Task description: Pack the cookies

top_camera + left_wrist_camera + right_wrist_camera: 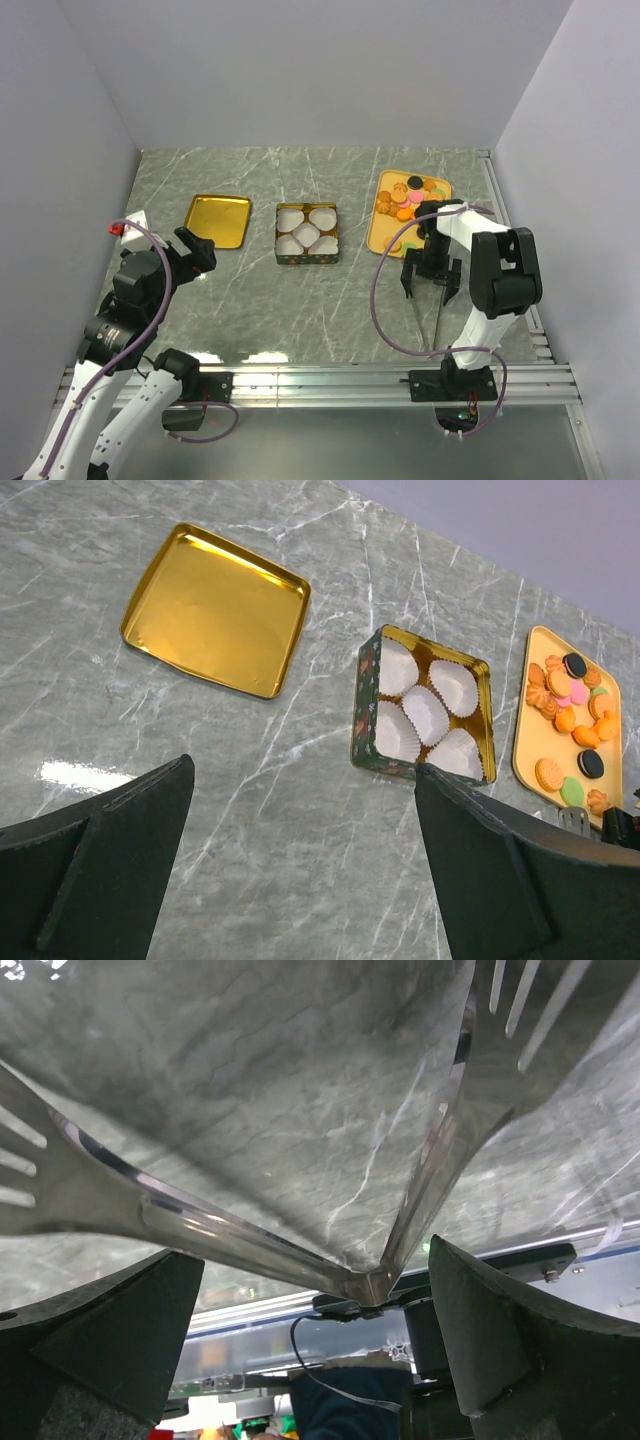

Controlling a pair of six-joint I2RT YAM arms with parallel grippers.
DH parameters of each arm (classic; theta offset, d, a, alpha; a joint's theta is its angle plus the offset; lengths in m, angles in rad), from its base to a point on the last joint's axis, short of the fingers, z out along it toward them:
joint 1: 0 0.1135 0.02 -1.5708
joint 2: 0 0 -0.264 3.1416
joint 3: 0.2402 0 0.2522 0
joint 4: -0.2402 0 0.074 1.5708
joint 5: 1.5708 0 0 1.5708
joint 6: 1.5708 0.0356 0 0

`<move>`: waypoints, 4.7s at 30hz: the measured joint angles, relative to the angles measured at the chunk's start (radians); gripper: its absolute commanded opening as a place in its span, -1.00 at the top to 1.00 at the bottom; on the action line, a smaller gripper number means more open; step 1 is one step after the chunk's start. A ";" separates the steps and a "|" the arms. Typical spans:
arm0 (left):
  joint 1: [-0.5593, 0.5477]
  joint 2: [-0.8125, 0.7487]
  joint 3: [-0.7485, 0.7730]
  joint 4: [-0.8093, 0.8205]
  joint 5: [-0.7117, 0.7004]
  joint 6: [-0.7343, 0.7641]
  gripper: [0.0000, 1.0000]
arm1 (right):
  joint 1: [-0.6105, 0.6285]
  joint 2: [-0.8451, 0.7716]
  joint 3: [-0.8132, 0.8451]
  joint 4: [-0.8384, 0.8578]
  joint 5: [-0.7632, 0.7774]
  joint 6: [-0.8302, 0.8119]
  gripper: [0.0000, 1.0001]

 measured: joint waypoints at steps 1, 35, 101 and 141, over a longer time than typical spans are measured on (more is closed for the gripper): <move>0.000 0.000 0.000 0.001 0.000 0.000 -0.96 | 0.000 0.004 0.000 0.001 0.003 0.000 -1.00; -0.044 0.058 -0.002 0.002 -0.002 -0.001 -0.87 | 0.273 -0.262 -0.315 0.248 0.032 0.283 -0.44; -0.118 0.057 -0.002 -0.013 -0.061 -0.016 -0.89 | 0.310 -0.216 0.385 -0.105 0.154 0.203 -0.26; -0.023 0.049 -0.009 -0.015 -0.057 -0.029 -0.87 | 0.125 0.215 0.689 -0.109 0.073 0.037 -0.15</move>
